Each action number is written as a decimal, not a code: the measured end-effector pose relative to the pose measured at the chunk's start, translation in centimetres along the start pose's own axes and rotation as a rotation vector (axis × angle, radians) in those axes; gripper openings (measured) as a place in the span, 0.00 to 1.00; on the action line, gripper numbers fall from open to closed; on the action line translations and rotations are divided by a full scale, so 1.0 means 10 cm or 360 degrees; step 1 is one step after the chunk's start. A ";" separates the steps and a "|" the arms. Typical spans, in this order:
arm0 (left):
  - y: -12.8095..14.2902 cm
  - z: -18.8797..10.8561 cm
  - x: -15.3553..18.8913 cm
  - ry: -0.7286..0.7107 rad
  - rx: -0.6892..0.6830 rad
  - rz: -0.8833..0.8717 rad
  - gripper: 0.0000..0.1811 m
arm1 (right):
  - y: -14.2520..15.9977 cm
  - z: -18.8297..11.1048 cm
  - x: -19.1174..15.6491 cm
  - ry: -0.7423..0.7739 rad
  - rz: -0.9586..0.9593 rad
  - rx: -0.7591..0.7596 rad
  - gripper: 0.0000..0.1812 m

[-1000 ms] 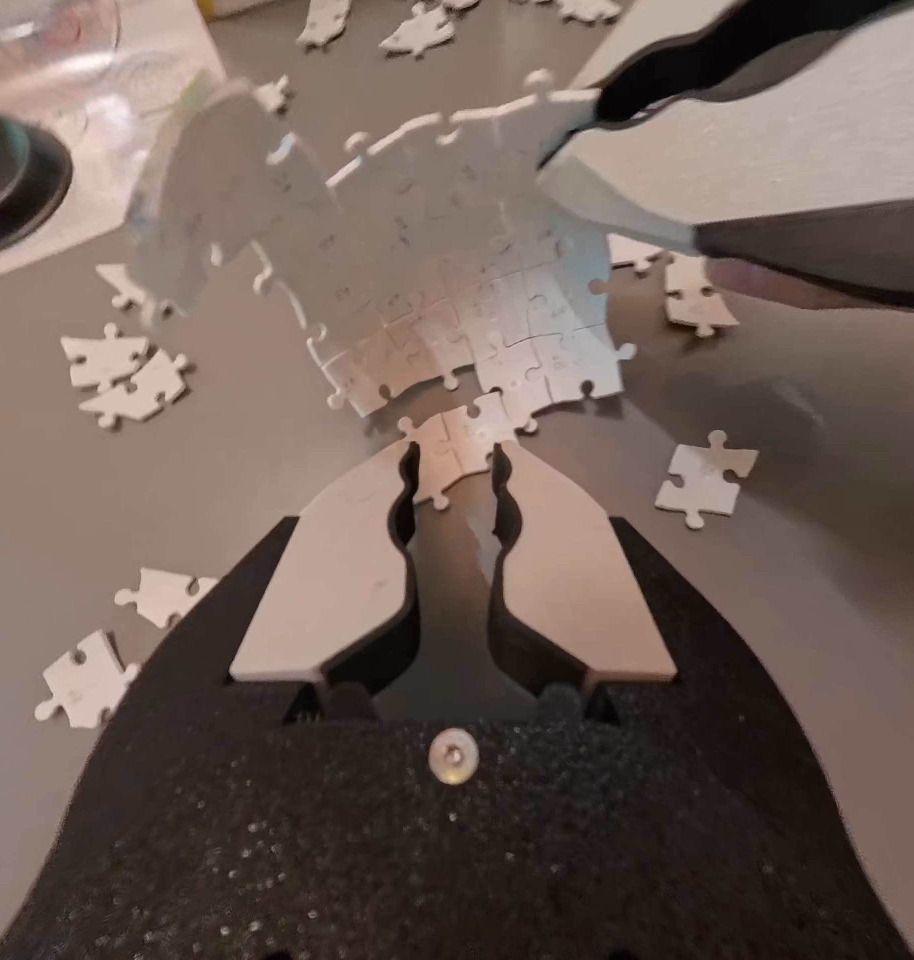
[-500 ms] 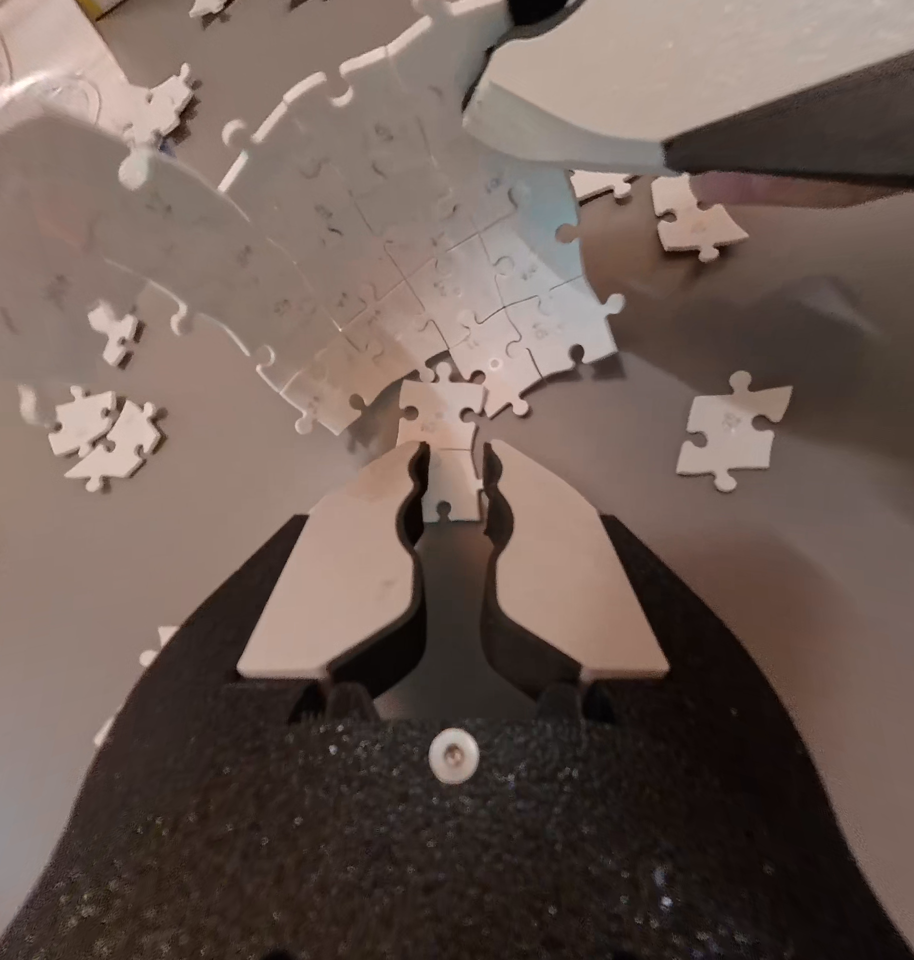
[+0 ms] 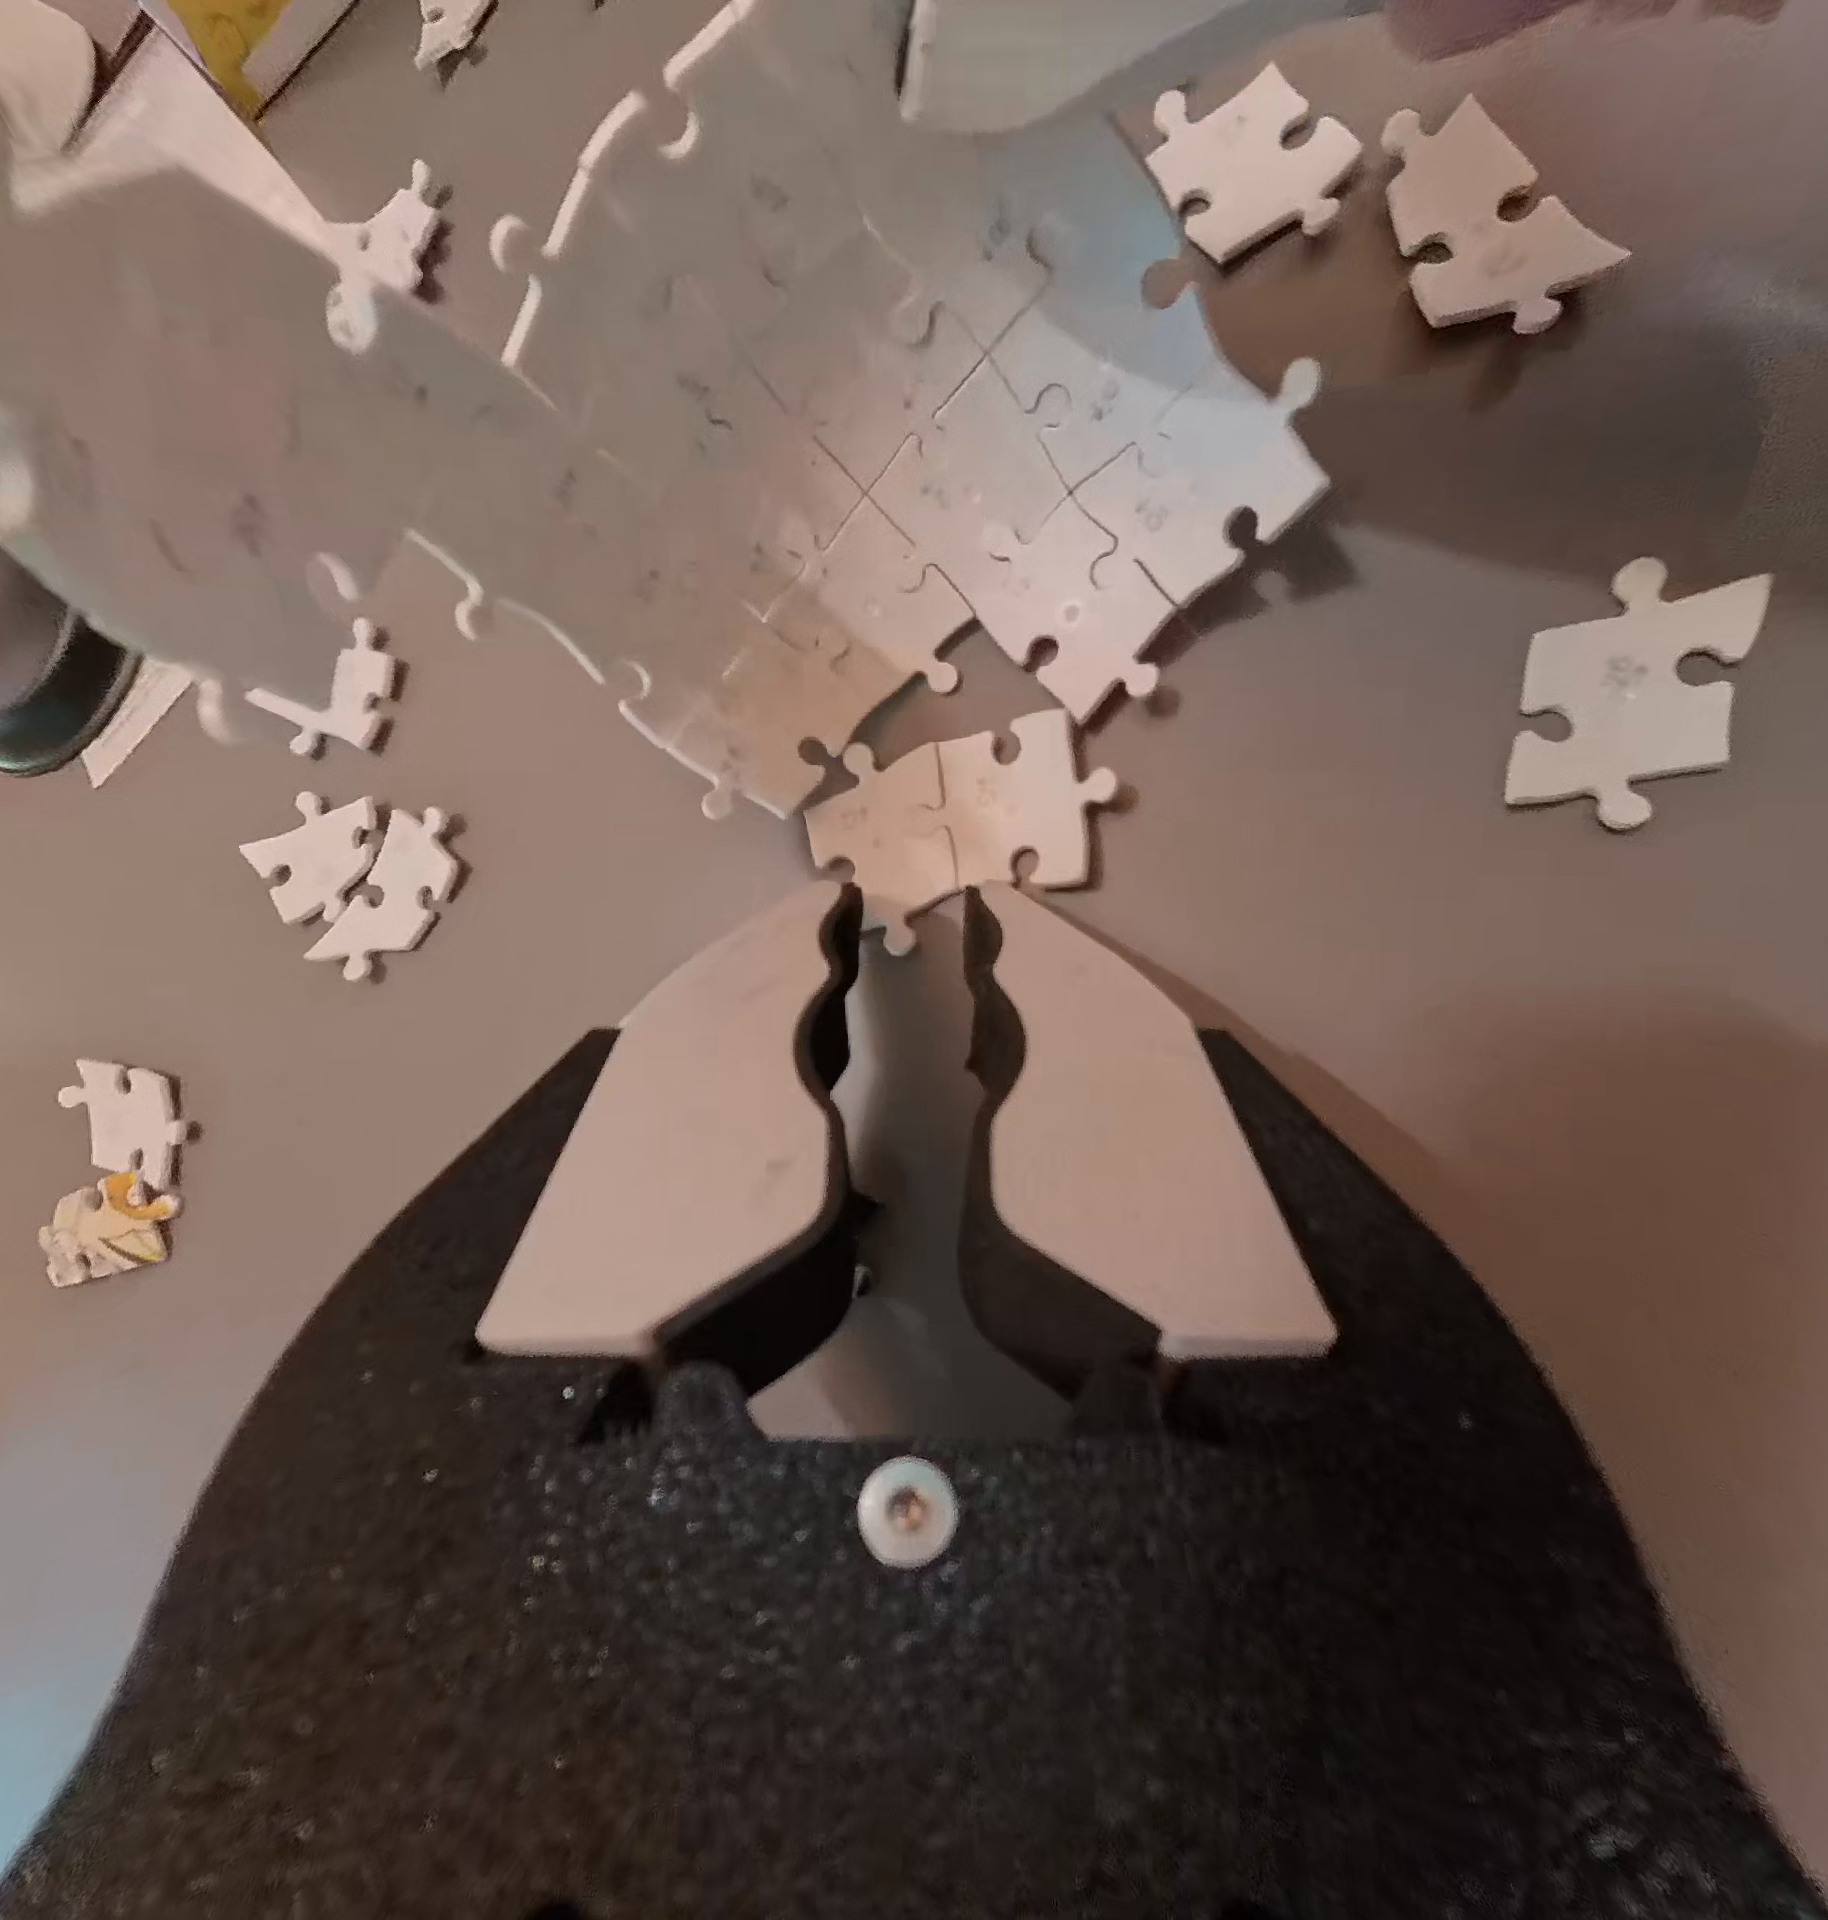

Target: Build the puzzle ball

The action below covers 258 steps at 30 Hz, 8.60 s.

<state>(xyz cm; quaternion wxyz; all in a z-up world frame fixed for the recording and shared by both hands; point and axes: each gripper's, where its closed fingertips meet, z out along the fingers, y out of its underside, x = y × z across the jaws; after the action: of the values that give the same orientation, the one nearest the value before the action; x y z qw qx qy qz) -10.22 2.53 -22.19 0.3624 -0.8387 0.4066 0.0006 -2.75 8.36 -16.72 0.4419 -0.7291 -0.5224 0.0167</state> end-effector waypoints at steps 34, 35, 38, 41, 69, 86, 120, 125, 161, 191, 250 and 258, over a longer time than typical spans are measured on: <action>-0.25 0.29 -0.18 -0.0020 0.0075 -0.0064 0.00 | -0.04 0.11 0.01 0.0022 0.0012 -0.0167 0.06; -0.25 0.29 -0.18 -0.0011 0.0071 -0.0073 0.00 | -0.04 0.11 0.02 0.0024 0.0001 -0.0166 0.06; -0.24 0.29 -0.18 0.0000 0.0066 -0.0078 0.00 | -0.07 0.11 0.01 0.0024 -0.0013 -0.0143 0.06; -0.24 0.28 -0.19 -0.0002 0.0070 -0.0086 0.00 | -0.09 0.11 0.01 0.0029 -0.0058 -0.0137 0.05; -0.11 0.01 0.04 0.0144 0.0188 0.0261 0.12 | -0.17 0.11 0.00 0.0096 -0.0246 -0.0102 0.06; -0.11 0.08 0.04 0.0155 0.0098 -0.0002 0.15 | -0.14 0.12 0.02 0.0058 -0.0183 -0.0067 0.05; 0.08 0.02 -0.23 -0.0096 0.0046 0.1370 0.04 | -0.12 0.12 0.03 0.0035 -0.0169 -0.0045 0.05; 0.09 0.05 -0.25 -0.0169 0.0034 0.1431 0.01 | -0.11 0.12 0.03 0.0031 -0.0163 -0.0042 0.05; -0.04 0.00 -0.06 -0.0078 0.0181 0.1012 0.11 | -0.08 0.13 0.05 0.0035 -0.0161 -0.0051 0.06; -0.33 -0.30 -0.23 -0.0422 0.0273 0.0434 0.01 | -0.09 0.12 0.05 0.0067 -0.0161 -0.0087 0.06; -0.26 0.14 -0.16 0.0268 0.0145 0.0523 0.21 | -0.10 0.11 0.05 0.0040 -0.0181 -0.0026 0.05; -0.18 0.20 -0.15 0.0345 0.0069 0.0475 0.19 | -0.08 0.12 0.06 0.0032 -0.0167 -0.0024 0.05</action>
<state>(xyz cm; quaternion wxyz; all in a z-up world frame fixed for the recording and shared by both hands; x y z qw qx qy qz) -9.38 5.46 -22.12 0.3303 -0.7562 0.5631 -0.0449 -3.71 9.63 -16.66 0.4419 -0.7041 -0.5556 -0.0178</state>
